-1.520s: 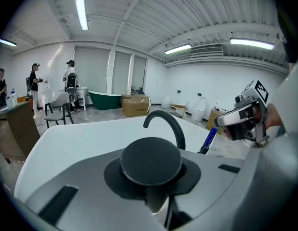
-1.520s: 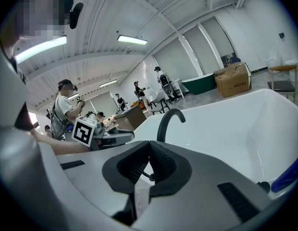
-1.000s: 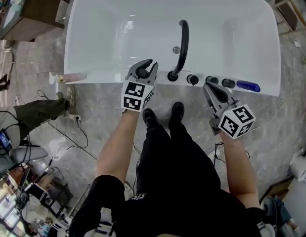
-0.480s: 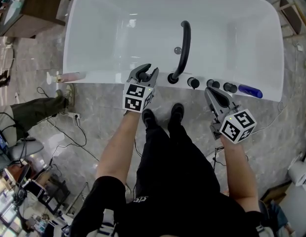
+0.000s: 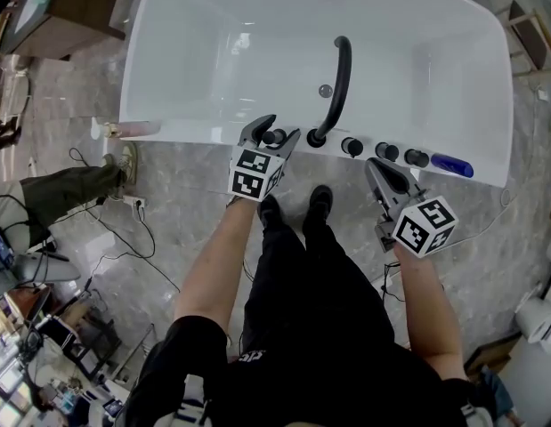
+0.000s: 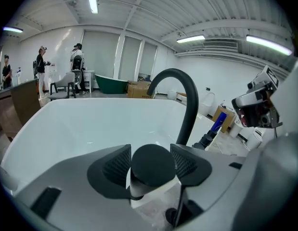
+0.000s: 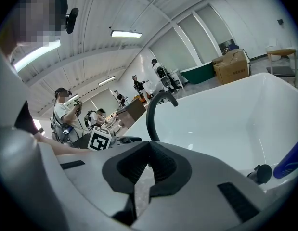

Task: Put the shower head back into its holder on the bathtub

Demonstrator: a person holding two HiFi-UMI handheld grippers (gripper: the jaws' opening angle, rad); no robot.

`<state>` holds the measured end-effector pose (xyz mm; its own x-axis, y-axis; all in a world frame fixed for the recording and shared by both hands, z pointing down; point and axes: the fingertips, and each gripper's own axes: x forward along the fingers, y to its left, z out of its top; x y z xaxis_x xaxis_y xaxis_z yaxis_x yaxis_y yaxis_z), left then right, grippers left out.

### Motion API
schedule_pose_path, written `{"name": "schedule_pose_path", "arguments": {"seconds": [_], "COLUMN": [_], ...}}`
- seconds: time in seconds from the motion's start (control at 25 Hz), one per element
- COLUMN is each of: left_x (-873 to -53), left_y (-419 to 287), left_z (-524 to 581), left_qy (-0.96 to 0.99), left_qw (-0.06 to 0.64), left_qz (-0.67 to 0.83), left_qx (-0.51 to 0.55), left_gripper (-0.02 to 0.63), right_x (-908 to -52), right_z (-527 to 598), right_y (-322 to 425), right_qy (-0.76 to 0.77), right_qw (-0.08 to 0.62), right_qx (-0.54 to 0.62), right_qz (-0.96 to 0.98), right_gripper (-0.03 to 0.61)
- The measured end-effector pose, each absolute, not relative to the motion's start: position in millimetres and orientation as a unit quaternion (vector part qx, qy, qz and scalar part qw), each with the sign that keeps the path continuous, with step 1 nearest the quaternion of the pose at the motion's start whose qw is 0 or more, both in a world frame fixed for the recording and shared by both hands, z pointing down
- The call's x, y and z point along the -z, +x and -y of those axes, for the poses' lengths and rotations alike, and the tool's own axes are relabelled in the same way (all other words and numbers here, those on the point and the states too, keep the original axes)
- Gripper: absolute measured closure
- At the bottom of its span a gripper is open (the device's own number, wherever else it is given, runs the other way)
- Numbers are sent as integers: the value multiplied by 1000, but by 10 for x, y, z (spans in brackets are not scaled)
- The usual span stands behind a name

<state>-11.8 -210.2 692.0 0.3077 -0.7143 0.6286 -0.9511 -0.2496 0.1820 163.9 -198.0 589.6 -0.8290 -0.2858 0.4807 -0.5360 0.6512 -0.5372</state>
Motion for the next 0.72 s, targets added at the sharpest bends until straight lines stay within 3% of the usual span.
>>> {"name": "schedule_pose_path", "arguments": {"seconds": [0.44,0.72], "left_x": [-5939,-5082], "left_y": [-311,-478], "left_z": [1699,1485], "left_qy": [743,726], "left_qw": [269,246], "left_qz": [582,625], "left_qx": [-193,-147], "left_gripper": [331,410], "right_x": [-5129,-4515], "right_z": [1823,1829], "right_y": [1498,1346], "right_qy": [199,155], "right_qw": [149,116], "right_qx": [-324,-276], "right_qz": [913,942], "right_gripper": [563,528]}}
